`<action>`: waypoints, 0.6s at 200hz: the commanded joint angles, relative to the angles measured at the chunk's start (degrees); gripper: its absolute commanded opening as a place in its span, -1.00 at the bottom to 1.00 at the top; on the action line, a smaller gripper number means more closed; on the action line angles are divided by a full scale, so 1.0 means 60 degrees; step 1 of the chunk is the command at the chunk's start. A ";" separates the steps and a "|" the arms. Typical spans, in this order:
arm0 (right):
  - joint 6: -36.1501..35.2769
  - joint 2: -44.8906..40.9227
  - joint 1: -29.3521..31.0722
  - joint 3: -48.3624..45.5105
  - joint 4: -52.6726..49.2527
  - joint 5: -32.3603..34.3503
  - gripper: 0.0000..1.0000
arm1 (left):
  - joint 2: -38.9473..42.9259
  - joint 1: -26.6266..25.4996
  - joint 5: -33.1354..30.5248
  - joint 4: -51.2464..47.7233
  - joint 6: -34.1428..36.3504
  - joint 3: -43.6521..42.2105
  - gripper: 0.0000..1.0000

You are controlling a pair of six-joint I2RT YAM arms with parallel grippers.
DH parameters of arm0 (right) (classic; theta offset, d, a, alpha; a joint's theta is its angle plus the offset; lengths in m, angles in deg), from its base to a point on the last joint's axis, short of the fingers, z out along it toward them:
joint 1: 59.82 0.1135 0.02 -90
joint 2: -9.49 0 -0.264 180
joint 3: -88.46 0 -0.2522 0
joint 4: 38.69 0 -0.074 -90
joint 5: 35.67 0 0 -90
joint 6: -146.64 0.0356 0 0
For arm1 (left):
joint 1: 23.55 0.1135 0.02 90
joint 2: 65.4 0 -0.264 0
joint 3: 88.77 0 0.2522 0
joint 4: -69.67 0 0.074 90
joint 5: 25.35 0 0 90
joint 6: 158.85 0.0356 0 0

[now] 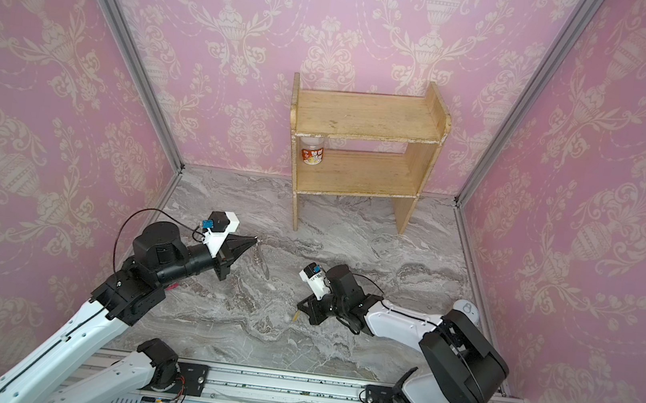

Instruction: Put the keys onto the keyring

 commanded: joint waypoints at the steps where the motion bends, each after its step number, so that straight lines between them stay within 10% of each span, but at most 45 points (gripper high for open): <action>1: 0.0306 -0.0455 0.0220 -0.0406 -0.0558 0.0844 -1.00 | -0.0073 0.0099 0.0315 0.0307 -0.0082 0.0259 -1.00; 87: 0.1301 -0.0900 0.0908 -0.1496 -0.0102 0.2854 -0.98 | -0.0268 0.0099 0.0418 0.0496 -0.0099 0.0260 -1.00; 120: 0.1691 -0.1406 0.1060 -0.1717 -0.0509 0.3531 -0.39 | -0.0268 0.0099 0.0404 0.0507 -0.0081 0.0245 -1.00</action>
